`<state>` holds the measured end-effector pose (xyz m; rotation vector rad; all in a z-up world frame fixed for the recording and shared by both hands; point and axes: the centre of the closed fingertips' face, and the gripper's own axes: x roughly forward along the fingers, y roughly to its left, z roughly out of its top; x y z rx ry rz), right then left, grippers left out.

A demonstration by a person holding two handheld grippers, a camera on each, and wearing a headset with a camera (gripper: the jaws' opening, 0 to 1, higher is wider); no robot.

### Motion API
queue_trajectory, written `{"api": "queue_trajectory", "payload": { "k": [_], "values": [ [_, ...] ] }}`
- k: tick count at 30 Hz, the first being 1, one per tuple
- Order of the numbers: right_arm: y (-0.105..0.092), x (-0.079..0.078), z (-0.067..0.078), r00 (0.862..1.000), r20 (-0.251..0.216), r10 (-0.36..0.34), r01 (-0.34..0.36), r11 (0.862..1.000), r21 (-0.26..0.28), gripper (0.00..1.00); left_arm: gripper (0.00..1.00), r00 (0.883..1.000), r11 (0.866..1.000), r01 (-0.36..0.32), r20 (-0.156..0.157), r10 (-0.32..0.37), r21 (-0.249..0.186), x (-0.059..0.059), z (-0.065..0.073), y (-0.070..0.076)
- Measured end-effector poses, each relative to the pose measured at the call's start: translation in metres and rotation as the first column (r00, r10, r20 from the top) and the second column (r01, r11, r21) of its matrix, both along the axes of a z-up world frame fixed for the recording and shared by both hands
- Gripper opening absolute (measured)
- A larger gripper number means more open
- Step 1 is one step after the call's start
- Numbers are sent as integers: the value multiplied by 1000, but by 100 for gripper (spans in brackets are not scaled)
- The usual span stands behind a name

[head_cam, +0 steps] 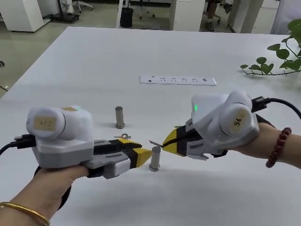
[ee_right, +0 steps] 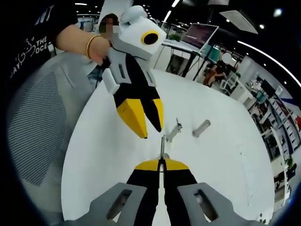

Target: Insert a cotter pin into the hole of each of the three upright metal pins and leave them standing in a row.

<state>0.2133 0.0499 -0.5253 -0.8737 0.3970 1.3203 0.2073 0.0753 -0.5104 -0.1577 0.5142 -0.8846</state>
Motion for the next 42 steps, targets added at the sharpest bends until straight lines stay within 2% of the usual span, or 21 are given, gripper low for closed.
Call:
{"api": "queue_trajectory", "payload": {
  "k": [5,12,29,33,38,42],
  "values": [
    [4,-7,1,999,15,40,-40,999,-8,0,9,1000,1000,9,-11,-9,-20,-3,1,-4],
    [8,-14,2,995,37,89,-88,996,-26,0,7,1000,999,10,-28,-11,-43,-5,2,-6],
    [13,-18,4,991,65,120,-117,992,-42,0,0,999,997,7,-40,-10,-73,-7,2,-7],
    [13,-18,4,992,61,111,-109,993,-34,0,0,999,996,6,-35,-9,-87,-7,3,-7],
    [12,-16,3,996,36,80,-80,997,-16,0,0,1000,997,12,-20,-14,-79,-6,3,-8],
    [12,-16,3,998,19,59,-59,998,5,0,0,999,998,32,14,-31,-59,-6,4,-9]
  ]
}}
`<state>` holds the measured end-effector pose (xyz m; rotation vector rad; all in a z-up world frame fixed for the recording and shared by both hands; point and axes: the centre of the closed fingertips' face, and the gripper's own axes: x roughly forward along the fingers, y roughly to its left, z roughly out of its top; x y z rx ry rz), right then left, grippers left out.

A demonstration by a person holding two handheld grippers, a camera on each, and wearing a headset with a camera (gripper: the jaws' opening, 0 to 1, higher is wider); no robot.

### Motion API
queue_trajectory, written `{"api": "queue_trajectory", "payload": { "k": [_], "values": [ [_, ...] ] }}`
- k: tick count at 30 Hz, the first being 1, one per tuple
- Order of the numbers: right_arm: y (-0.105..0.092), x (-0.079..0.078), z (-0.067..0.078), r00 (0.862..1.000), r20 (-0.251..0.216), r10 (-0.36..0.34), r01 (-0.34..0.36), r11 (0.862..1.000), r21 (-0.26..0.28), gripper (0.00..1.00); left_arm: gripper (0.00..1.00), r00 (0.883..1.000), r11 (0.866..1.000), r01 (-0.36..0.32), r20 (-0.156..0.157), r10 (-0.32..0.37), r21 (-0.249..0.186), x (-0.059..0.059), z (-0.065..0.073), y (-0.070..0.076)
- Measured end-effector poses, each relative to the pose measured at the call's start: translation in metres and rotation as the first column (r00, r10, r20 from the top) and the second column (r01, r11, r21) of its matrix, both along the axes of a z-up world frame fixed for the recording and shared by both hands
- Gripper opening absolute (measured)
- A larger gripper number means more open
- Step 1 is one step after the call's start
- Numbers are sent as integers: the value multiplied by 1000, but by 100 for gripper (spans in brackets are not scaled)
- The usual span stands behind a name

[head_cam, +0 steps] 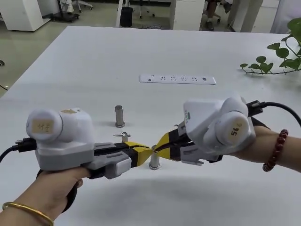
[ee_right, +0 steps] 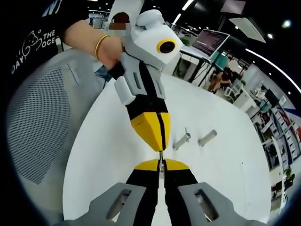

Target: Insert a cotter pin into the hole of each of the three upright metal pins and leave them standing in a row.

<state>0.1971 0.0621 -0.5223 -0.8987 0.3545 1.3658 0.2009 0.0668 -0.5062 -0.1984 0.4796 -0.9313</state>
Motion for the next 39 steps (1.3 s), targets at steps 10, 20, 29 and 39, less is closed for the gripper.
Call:
{"api": "queue_trajectory", "payload": {
  "k": [10,20,29,39],
  "values": [
    [-3,1,4,975,-184,-123,146,983,116,0,0,998,999,31,63,-31,13,-3,6,3],
    [-10,-5,6,874,-450,-184,302,931,206,7,0,987,994,101,123,-105,38,-12,7,5],
    [-14,-16,9,802,-582,-138,347,900,264,7,0,979,989,146,140,-146,9,-18,11,1],
    [-9,-27,15,771,-632,-82,344,888,305,6,0,977,981,178,135,-167,-72,-23,20,-2]
  ]
}}
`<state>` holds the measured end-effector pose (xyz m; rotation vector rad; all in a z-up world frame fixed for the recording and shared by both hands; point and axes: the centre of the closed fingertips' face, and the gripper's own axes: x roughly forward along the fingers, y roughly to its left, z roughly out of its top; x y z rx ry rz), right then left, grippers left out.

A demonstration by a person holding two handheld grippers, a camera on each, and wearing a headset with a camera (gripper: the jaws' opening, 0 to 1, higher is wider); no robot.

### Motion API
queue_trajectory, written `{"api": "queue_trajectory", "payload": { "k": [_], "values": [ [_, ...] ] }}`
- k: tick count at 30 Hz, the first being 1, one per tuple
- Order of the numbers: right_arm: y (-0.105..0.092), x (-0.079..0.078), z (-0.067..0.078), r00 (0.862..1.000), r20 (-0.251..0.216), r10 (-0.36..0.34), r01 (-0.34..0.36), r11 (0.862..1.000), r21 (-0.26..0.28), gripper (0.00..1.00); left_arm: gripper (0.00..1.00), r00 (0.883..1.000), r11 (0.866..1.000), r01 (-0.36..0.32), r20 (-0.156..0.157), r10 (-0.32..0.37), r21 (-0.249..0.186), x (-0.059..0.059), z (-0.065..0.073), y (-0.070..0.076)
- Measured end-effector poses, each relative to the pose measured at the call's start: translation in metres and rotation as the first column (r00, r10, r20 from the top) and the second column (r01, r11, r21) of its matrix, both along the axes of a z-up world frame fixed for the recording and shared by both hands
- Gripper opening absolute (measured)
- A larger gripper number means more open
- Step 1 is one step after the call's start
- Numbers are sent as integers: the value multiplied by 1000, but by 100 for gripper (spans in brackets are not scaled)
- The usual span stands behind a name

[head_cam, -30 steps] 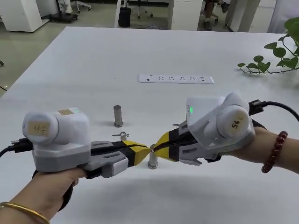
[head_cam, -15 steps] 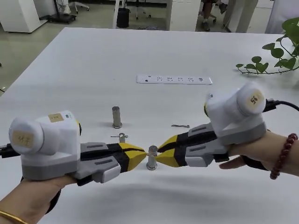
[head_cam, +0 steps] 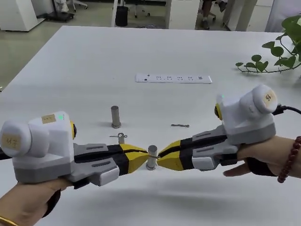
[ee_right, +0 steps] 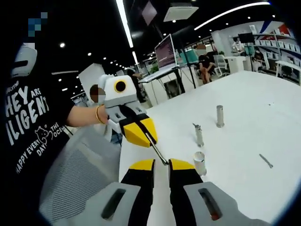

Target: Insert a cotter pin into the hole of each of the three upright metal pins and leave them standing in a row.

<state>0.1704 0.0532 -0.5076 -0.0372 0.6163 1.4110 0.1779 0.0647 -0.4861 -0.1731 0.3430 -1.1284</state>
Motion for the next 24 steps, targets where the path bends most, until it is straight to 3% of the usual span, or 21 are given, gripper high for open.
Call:
{"api": "queue_trajectory", "payload": {
  "k": [8,16,21,24],
  "values": [
    [6,-5,2,1000,0,21,-21,1000,22,4,0,1000,999,20,-10,-20,-45,-3,6,-2],
    [6,-3,2,999,17,27,-27,999,18,1,0,1000,998,25,-14,-25,-56,-4,7,-3],
    [4,-4,2,997,63,55,-54,998,-18,0,0,999,998,23,-26,-25,-59,-4,5,-3],
    [2,-4,-2,988,126,92,-82,993,-81,0,0,999,998,25,-39,-27,-49,-4,2,-4]
  ]
}}
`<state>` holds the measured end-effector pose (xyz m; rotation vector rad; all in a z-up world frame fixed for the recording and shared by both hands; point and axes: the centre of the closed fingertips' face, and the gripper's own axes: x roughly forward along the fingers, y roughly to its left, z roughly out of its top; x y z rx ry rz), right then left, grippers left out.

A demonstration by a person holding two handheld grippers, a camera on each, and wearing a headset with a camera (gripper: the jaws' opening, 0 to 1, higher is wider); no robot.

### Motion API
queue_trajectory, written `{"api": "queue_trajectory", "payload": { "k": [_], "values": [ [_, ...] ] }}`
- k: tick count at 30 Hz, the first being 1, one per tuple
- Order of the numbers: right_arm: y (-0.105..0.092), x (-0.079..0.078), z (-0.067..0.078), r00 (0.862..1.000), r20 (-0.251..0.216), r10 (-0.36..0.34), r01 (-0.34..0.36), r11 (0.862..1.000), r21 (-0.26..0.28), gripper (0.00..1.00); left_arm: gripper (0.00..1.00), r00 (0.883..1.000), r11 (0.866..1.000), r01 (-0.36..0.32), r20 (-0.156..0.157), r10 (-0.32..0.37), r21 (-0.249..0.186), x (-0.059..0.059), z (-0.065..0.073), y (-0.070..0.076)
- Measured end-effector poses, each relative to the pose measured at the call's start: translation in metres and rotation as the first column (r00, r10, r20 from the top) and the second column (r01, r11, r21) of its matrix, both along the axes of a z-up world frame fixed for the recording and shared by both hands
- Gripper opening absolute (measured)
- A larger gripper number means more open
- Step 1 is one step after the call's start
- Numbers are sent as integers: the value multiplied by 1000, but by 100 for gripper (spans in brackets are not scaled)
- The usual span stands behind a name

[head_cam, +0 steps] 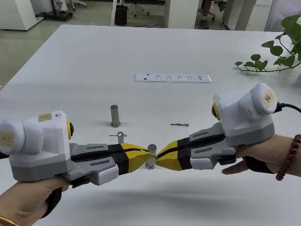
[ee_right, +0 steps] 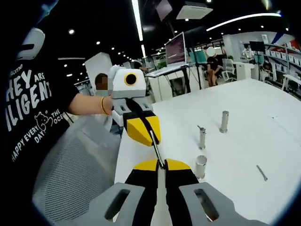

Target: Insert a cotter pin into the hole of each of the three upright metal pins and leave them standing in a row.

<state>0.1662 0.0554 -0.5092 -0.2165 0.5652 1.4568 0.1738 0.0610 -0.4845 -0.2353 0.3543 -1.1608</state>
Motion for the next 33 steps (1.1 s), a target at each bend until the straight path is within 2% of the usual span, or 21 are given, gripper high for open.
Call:
{"api": "queue_trajectory", "payload": {
  "k": [2,3,4,8,13,18,20,22,25,28,33],
  "values": [
    [-1,-1,-2,998,56,26,-23,999,-44,0,0,1000,1000,0,0,0,8,0,-2,-1],
    [0,-2,-3,997,66,33,-30,998,-59,0,0,1000,1000,2,-1,-2,13,0,-3,-1],
    [0,0,-4,994,102,40,-32,996,-80,0,0,1000,1000,0,1,0,17,0,-4,-1],
    [0,-4,-8,990,121,75,-60,991,-123,0,0,1000,999,-4,9,3,36,0,-7,-1],
    [-2,-3,-12,980,161,115,-84,979,-187,0,1,1000,998,-2,15,1,57,0,-11,-2],
    [-4,-2,-17,973,181,140,-95,967,-235,0,2,1000,997,-6,25,4,81,1,-15,-3],
    [-8,1,-21,968,199,153,-94,956,-277,0,2,999,995,-17,40,13,102,3,-18,-3],
    [-13,5,-26,963,212,165,-91,943,-319,0,1,999,993,-23,41,18,117,5,-21,-2],
    [-17,9,-30,962,218,165,-81,933,-349,0,3,998,991,-36,48,30,133,7,-24,0],
    [-23,15,-33,960,227,162,-66,923,-380,0,8,997,986,-56,62,47,154,11,-27,2],
    [-33,24,-40,954,249,165,-41,898,-438,0,9,994,977,-87,84,72,195,16,-35,3]
  ]
}}
